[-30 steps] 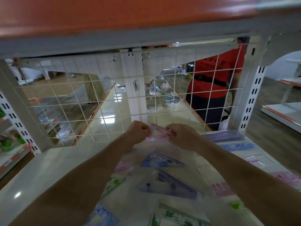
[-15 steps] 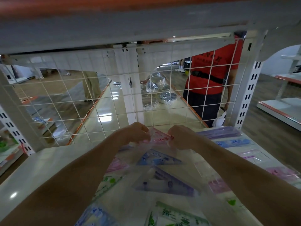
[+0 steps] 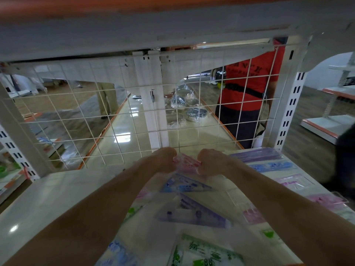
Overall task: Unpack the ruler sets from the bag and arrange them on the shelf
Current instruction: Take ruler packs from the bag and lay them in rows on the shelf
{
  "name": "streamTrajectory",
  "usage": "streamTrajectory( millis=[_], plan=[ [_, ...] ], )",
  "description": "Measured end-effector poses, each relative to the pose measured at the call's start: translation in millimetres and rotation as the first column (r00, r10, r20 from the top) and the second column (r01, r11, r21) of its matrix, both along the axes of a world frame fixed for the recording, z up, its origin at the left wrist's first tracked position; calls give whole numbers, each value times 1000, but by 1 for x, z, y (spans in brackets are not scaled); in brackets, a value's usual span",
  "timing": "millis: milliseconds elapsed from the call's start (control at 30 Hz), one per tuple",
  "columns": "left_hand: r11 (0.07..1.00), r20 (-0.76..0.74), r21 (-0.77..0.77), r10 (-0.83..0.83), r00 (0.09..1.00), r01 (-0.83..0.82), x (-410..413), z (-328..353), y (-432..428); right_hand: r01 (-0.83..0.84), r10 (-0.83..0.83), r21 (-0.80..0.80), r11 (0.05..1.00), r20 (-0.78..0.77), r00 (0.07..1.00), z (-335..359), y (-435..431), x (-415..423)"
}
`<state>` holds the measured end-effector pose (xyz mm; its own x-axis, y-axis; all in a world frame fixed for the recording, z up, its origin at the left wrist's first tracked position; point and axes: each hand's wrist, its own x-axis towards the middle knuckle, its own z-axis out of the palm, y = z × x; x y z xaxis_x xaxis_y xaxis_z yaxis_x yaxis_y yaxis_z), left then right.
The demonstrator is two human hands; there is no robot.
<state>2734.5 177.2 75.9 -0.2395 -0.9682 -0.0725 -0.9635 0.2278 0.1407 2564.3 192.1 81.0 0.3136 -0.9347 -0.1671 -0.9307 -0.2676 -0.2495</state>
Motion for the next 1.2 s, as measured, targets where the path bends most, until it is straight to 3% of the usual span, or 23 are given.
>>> streamTrajectory(
  millis=[467, 700, 967, 1133, 1200],
  plan=[
    [998, 89, 32, 55, 994, -58, -3, 0, -3, 35, -35, 1, 999, -65, 997, 8, 6, 5],
    [987, -119, 55, 157, 980, -152, 48, 40, 16, 37, -38, -49, 998, -28, 999, 26, 7, 8],
    [911, -50, 142, 398, 916, -388, 111, 33, 41, -139, 147, -111, 984, 62, 987, 27, 11, 75],
    [873, -216, 195, 482, 849, -446, 123, 21, 48, -178, 187, -105, 978, 88, 978, 8, -1, 118],
    [865, -184, 188, 496, 849, -465, 124, 20, 44, -169, 178, -107, 980, 82, 981, 1, -8, 130]
  ],
)
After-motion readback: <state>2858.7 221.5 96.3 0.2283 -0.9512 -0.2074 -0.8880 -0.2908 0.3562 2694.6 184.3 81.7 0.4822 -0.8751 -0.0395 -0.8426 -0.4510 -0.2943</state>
